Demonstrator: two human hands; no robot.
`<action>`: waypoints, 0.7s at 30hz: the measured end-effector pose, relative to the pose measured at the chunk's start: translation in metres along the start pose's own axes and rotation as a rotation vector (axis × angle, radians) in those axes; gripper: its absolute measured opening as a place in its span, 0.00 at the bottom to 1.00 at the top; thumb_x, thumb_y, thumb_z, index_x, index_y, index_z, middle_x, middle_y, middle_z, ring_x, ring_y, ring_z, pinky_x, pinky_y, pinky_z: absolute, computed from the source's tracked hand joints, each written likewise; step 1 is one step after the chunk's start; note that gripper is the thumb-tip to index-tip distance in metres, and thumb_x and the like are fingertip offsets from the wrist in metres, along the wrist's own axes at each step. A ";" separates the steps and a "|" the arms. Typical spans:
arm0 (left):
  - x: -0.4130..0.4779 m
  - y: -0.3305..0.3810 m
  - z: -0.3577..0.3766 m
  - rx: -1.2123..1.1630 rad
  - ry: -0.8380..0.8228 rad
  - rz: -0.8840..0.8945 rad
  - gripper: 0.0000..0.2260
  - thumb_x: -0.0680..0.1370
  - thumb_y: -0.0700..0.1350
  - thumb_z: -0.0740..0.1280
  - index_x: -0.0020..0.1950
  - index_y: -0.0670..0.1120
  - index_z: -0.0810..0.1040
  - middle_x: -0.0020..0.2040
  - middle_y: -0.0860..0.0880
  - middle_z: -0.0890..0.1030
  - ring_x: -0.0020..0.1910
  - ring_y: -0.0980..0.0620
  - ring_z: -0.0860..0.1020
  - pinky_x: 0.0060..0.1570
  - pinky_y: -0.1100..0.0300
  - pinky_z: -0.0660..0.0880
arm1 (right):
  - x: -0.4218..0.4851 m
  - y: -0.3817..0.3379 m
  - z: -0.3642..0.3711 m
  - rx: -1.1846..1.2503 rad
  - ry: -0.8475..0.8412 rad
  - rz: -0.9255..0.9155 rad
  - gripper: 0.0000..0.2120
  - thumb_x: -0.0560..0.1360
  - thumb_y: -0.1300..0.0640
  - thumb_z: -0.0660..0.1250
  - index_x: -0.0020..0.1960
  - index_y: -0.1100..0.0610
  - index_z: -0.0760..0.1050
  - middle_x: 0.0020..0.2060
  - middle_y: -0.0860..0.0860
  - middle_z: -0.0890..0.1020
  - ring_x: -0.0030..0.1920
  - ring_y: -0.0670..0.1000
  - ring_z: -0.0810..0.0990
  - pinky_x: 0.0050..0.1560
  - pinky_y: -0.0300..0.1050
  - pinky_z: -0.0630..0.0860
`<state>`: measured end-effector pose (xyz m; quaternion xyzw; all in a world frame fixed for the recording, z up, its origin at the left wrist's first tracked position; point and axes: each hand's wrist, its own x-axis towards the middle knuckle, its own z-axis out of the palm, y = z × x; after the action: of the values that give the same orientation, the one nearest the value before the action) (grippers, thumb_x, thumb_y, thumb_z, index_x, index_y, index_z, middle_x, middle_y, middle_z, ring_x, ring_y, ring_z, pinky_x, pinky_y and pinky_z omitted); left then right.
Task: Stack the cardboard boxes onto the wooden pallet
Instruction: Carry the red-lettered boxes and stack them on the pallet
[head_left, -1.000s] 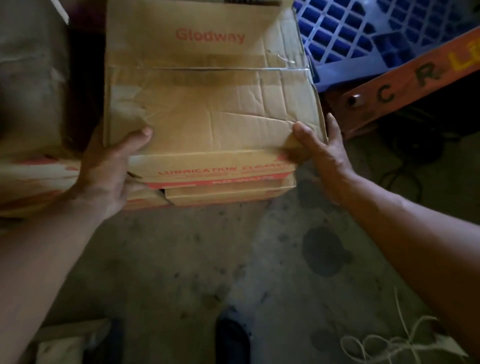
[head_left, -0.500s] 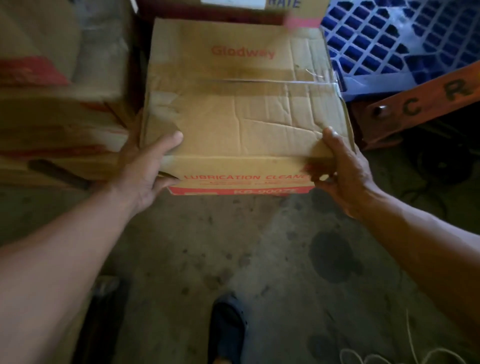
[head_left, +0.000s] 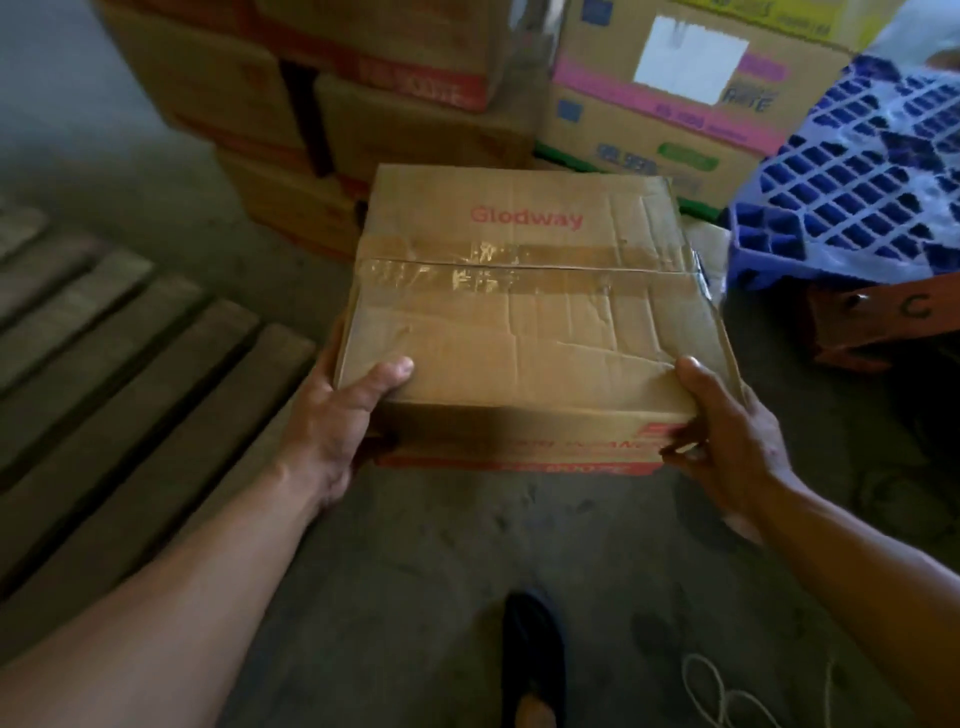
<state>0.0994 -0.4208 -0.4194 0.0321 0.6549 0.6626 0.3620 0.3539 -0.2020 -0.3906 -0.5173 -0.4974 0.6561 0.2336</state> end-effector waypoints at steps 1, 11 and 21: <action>-0.013 -0.001 -0.026 -0.034 0.032 0.006 0.31 0.57 0.57 0.81 0.60 0.61 0.80 0.50 0.53 0.86 0.47 0.50 0.85 0.39 0.52 0.82 | -0.011 0.000 0.019 -0.016 -0.045 -0.001 0.27 0.69 0.41 0.74 0.66 0.37 0.68 0.57 0.51 0.80 0.48 0.54 0.87 0.38 0.50 0.84; -0.158 0.016 -0.298 -0.231 0.443 0.133 0.29 0.66 0.52 0.79 0.65 0.61 0.76 0.58 0.46 0.83 0.53 0.44 0.84 0.41 0.46 0.81 | -0.138 0.014 0.280 -0.240 -0.490 0.031 0.53 0.55 0.34 0.78 0.76 0.40 0.62 0.61 0.50 0.75 0.57 0.59 0.79 0.54 0.64 0.80; -0.213 0.059 -0.488 -0.356 0.641 0.218 0.22 0.73 0.48 0.75 0.57 0.74 0.76 0.58 0.58 0.78 0.54 0.49 0.79 0.35 0.48 0.81 | -0.219 0.032 0.510 -0.326 -0.736 -0.066 0.44 0.59 0.35 0.79 0.71 0.45 0.71 0.55 0.48 0.82 0.52 0.57 0.83 0.44 0.59 0.83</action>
<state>-0.0222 -0.9370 -0.3432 -0.1707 0.6021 0.7771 0.0663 -0.0261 -0.6040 -0.3367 -0.2618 -0.6618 0.7020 -0.0242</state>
